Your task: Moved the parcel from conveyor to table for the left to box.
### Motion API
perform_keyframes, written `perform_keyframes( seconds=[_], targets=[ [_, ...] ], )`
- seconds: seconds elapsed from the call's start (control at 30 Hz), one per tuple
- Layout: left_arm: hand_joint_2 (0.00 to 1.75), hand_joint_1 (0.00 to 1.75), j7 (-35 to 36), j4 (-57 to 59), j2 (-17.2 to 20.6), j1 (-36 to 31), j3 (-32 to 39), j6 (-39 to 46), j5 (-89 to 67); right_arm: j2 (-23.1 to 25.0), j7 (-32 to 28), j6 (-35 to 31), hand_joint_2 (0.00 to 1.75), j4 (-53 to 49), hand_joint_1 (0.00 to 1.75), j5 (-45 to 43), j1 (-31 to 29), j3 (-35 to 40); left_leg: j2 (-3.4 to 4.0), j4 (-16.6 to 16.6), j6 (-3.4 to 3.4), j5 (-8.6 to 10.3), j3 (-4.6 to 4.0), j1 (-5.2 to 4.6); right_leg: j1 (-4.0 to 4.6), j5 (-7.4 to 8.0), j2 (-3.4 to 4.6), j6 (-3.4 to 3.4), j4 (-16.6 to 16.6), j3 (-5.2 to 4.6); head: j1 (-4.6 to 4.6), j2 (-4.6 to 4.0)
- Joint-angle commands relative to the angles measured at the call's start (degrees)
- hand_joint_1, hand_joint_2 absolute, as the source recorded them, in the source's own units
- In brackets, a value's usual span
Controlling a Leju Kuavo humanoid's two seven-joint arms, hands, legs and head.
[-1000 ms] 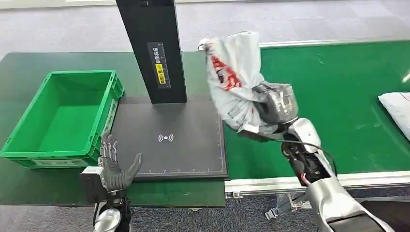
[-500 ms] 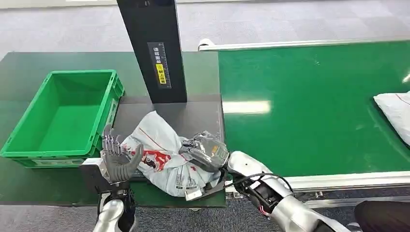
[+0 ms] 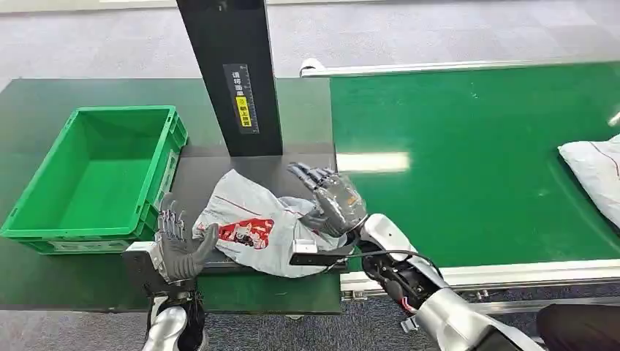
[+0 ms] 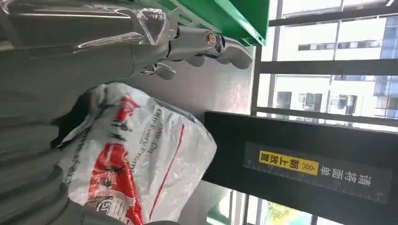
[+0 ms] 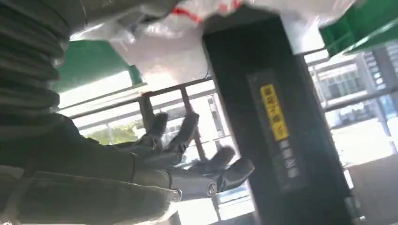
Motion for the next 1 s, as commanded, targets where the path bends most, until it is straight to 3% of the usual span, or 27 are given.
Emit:
perform_keyframes(
  seconds=[0.03, 0.23, 0.37, 0.53, 0.57, 0.67, 0.77, 1.0],
  targets=[
    [1.75, 0.00, 0.5, 1.0, 0.6, 0.0, 0.1, -0.3, 0.3, -0.8, -0.9, 0.9, 1.75, -1.2, 0.00, -0.5, -0.5, -3.9, -0.02, -0.1, 0.01, -0.01, 0.19, 0.00, 0.00, -0.01, 0.00, -0.04, -0.1, 0.19, 0.00, 0.00],
    [1.75, 0.00, 0.5, 1.0, 0.6, 0.0, 0.1, -0.3, 0.3, -0.8, -0.9, 0.9, 1.75, -1.2, 0.00, -0.5, -0.5, -3.9, -0.01, -0.1, 0.02, -0.02, 0.15, 0.00, 0.00, -0.01, 0.00, -0.02, -0.1, 0.15, -0.02, 0.00],
    [1.75, 0.00, 0.7, 0.8, 0.5, 0.4, 0.0, -1.1, 0.6, -1.4, -6.7, 7.3, 1.75, -8.3, 0.00, -11.4, 4.1, -10.9, -0.03, -0.1, 0.02, -0.02, 0.12, 0.00, 0.00, -0.02, -0.02, -0.01, -0.1, 0.12, 0.00, 0.00],
    [1.75, 0.00, 0.6, -0.1, 1.2, 1.5, -1.1, -1.6, -0.8, -1.6, -8.4, 23.4, 1.75, -19.3, 0.00, -26.9, 10.3, -19.5, -0.11, -0.1, 0.02, -0.04, 0.22, 0.02, 0.02, -0.06, -0.09, -0.03, -0.2, 0.26, 0.00, 0.00],
    [1.75, 0.00, 0.8, 0.2, 1.5, 1.3, -1.7, -1.6, -2.0, -1.6, -6.9, 30.0, 1.75, -19.9, 0.00, -32.1, 10.4, -21.3, -0.09, -0.1, 0.01, -0.03, 0.09, 0.01, 0.01, -0.05, -0.07, -0.03, -0.1, 0.12, 0.00, 0.00],
    [1.75, 0.00, 4.5, 2.0, 5.8, -0.4, -10.4, -2.8, -18.5, -0.1, -6.2, 39.7, 1.75, -17.8, 0.00, -42.4, 9.4, -26.7, -0.11, -0.1, 0.01, 0.00, 0.06, -0.03, -0.02, -0.04, -0.09, -0.02, 0.0, 0.07, 0.00, 0.00],
    [1.75, 0.00, 6.5, 2.1, 4.9, 0.1, -13.0, -5.7, -27.6, 0.6, -6.6, 42.8, 1.75, -16.8, 0.00, -45.4, 9.7, -30.1, -0.14, -0.1, 0.01, 0.03, 0.07, -0.03, -0.03, -0.02, -0.13, -0.02, -0.1, 0.07, 0.00, 0.00],
    [1.75, 0.00, 14.2, 5.8, 3.9, -3.2, -17.1, -5.4, -44.2, 1.8, -7.0, 44.1, 1.75, -14.8, 0.00, -42.3, 11.8, -31.1, -0.11, -0.1, 0.00, 0.00, 0.17, -0.03, -0.02, -0.03, -0.12, -0.02, -0.1, 0.19, 0.00, 0.00]
  ],
)
